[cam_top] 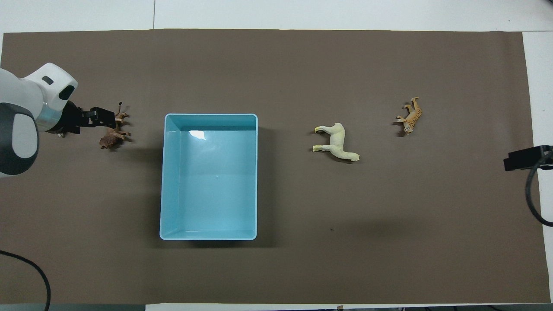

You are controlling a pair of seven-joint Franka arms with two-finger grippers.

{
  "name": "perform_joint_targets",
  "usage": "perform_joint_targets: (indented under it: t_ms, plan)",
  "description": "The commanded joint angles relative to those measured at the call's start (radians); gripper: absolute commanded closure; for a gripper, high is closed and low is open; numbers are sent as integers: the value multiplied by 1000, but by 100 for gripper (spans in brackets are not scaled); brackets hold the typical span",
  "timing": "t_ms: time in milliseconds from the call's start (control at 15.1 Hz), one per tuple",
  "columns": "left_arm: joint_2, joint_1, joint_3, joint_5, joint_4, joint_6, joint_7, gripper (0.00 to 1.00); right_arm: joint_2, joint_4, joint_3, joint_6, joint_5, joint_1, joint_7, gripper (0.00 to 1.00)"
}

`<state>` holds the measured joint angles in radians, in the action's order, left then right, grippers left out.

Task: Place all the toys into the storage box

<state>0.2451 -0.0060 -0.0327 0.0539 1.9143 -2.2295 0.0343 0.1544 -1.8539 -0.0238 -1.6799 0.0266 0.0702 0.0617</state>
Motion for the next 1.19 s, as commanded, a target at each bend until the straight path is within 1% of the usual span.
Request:
perform_joint_targets:
  t_ms: [0,133,265,332,464,531,597,664,730,863,929,995,1062,1128]
  plan:
    - [60,9,2,3,20,-93,-11,0,-45,-93,-13,-150,9,-47,-51,0]
    - [85,9,5,7,46,-140,33,0,-137,-87,-13,-249,9,-61,-146,0]
    - [105,1,5,14,46,-163,47,0,-220,-80,-13,-332,9,-64,-268,0]
    - [115,0,5,14,54,-195,47,0,-237,-82,-13,-358,9,-63,-302,0]
    - [123,-2,5,12,77,-223,45,0,-243,-82,-12,-348,1,-47,-338,0]
    - [123,0,5,12,68,-207,45,18,-243,-82,-11,-340,-7,-40,-347,0]
    - [128,-2,5,12,46,-173,49,51,-243,-80,-11,-336,-17,-29,-367,0]
    - [129,-2,5,12,8,-130,49,78,-243,-77,-11,-328,-37,-32,-405,0]
    - [140,-2,5,12,-38,-71,53,99,-243,-74,-11,-322,-48,-36,-431,0]
    - [148,-2,8,14,-76,-10,55,100,-246,-50,-13,-319,-57,-56,-524,0]
    - [148,-11,10,20,-84,5,61,100,-251,-38,-13,-314,-59,-85,-572,0]
    - [148,-23,8,44,-113,40,84,100,-257,-30,-13,-317,-59,-93,-582,0]
    - [146,-38,7,53,-154,106,122,100,-260,-30,-13,-325,-57,-89,-579,0]
    - [143,-61,5,54,-225,208,174,100,-263,-22,-13,-330,-57,-78,-570,0]
